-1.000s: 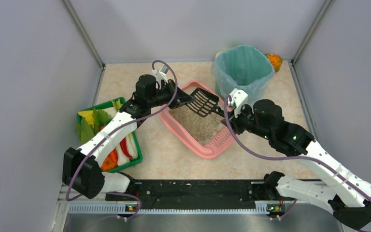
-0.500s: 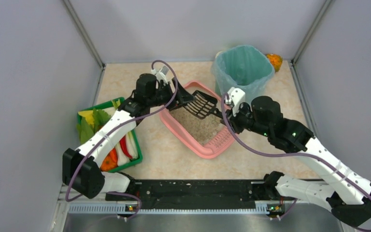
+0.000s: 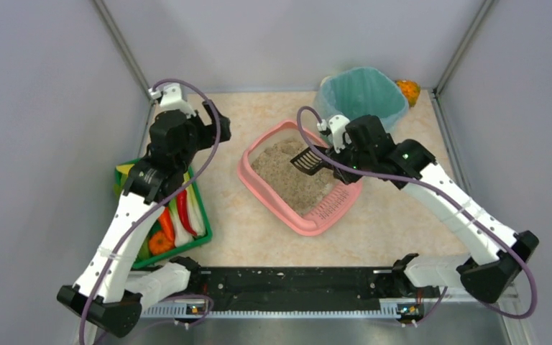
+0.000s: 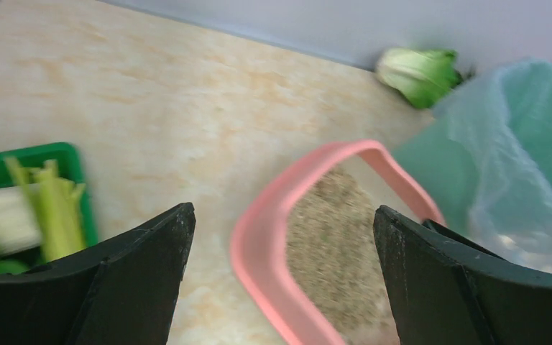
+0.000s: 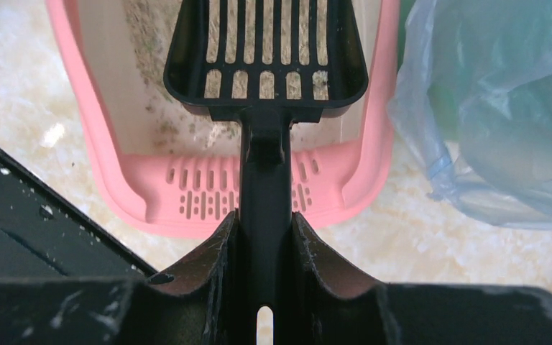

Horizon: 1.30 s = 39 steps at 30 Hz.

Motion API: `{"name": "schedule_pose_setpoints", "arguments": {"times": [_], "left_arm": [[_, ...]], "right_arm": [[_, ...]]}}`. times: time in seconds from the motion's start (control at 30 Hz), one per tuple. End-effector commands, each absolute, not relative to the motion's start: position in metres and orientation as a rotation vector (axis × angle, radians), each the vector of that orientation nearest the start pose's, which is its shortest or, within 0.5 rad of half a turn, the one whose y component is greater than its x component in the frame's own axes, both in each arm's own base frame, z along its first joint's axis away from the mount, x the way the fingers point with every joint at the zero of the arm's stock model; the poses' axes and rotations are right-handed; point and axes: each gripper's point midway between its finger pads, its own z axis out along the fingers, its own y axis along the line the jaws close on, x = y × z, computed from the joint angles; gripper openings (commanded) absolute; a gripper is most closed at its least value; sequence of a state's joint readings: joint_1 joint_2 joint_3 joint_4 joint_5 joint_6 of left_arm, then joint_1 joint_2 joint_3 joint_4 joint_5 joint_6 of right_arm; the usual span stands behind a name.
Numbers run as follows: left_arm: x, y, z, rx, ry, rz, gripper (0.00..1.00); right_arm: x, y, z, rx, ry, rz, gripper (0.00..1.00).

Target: Clean the litter box

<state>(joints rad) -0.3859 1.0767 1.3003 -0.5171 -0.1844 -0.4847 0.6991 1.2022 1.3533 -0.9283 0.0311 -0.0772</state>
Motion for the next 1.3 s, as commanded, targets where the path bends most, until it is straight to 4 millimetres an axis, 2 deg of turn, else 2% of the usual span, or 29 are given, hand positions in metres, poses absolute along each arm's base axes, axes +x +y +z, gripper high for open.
{"name": "schedule_pose_setpoints", "arguments": {"times": [0.0,0.2,0.43,0.8,1.13,1.27], "left_arm": [[0.32,-0.057,0.34,-0.294,1.819,-0.069,0.99],[0.313,-0.04,0.308,-0.332,1.811,0.017,0.99],[0.309,-0.032,0.28,-0.354,1.792,0.038,0.99],[0.313,-0.032,0.275,-0.335,1.793,0.059,0.99],[0.309,-0.026,0.277,-0.34,1.786,0.079,0.99],[0.308,-0.025,0.279,-0.344,1.782,0.083,0.99]], "right_arm": [[0.241,0.189,0.243,-0.851,2.337,0.27,0.0],[0.249,0.204,0.224,-0.881,2.468,0.283,0.0],[0.249,0.203,0.198,-0.933,2.633,0.209,0.0],[0.257,0.206,0.169,-0.945,2.737,0.133,0.0],[0.292,0.208,0.137,-0.784,2.689,-0.007,0.0],[0.299,0.206,0.115,-0.776,2.676,-0.051,0.0]]}}
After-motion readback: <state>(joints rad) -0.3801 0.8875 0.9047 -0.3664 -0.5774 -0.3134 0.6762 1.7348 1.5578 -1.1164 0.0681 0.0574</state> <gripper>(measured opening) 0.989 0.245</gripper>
